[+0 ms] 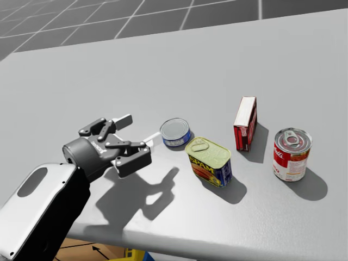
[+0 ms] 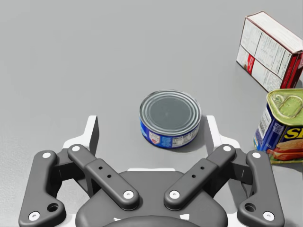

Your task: Pick up the tuna fish can and lift it.

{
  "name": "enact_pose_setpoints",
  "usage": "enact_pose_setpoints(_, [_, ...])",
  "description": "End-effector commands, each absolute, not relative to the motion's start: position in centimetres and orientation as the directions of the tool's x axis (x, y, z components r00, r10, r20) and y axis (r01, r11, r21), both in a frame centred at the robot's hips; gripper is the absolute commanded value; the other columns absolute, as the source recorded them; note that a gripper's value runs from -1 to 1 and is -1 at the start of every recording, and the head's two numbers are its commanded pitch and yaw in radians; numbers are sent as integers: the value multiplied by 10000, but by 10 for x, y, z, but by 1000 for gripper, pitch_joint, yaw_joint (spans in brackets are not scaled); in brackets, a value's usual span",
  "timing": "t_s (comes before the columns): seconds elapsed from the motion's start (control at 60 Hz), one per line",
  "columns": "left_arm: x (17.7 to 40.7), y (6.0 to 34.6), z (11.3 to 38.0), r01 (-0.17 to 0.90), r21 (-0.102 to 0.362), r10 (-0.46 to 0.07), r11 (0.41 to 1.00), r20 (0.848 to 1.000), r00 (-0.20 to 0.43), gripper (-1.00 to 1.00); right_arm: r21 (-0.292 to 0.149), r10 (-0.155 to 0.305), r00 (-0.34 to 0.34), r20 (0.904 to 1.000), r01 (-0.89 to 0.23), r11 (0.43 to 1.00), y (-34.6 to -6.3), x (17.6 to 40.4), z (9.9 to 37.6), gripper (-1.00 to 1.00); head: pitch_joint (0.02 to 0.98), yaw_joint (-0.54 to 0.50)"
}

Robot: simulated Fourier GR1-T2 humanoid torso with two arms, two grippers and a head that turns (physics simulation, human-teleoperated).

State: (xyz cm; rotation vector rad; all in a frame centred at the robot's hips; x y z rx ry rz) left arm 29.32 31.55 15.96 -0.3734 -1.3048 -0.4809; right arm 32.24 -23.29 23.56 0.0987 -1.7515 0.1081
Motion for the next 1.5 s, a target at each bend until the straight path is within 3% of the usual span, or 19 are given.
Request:
enact_pose_setpoints(0.017, [300, 304, 145, 5520, 19, -1516, 8338, 9624, 2256, -1000, -189, -49, -1845, 9828, -1272, 9917, -234, 323, 236, -1000, 811, 325])
enact_pose_setpoints(0.317, [315, 282, 134, 5563, 136, -1875, 8309, 9481, 2568, -1000, -212, -34, -1855, 9826, -1303, 9913, -234, 324, 235, -1000, 815, 320])
enact_pose_setpoints(0.967, [333, 263, 127, 5506, 423, -2175, 8337, 9417, 2568, -1000, -132, -113, -1875, 9822, -1290, 9916, -235, 323, 237, -1000, 819, 307])
enact_pose_setpoints(1.0, [333, 263, 126, 5517, 436, -2216, 8329, 9398, 2602, -827, -119, -126, -1871, 9823, -1291, 9916, -235, 323, 237, -1000, 818, 306])
enact_pose_setpoints(1.033, [333, 263, 125, 5501, 432, -2235, 8340, 9379, 2652, -381, -120, -126, -1875, 9822, -1294, 9915, -235, 323, 237, -1000, 818, 306])
enact_pose_setpoints(1.05, [333, 263, 125, 5479, 448, -2265, 8354, 9362, 2687, 181, -119, -127, -1876, 9822, -1294, 9915, -235, 323, 237, -1000, 818, 306])
enact_pose_setpoints(1.083, [333, 263, 125, 5476, 451, -2281, 8355, 9352, 2710, 682, -116, -130, -1874, 9822, -1296, 9915, -235, 323, 237, -1000, 817, 306])
enact_pose_setpoints(1.267, [332, 263, 123, 5471, 516, -2399, 8355, 9299, 2786, 913, -85, -161, -1866, 9823, -1304, 9914, -236, 323, 237, -1000, 768, 312])
enact_pose_setpoints(1.5, [331, 264, 122, 5495, 570, -2468, 8335, 9283, 2780, 914, -67, -177, -1857, 9825, -1298, 9915, -236, 323, 237, -1000, 579, 333])
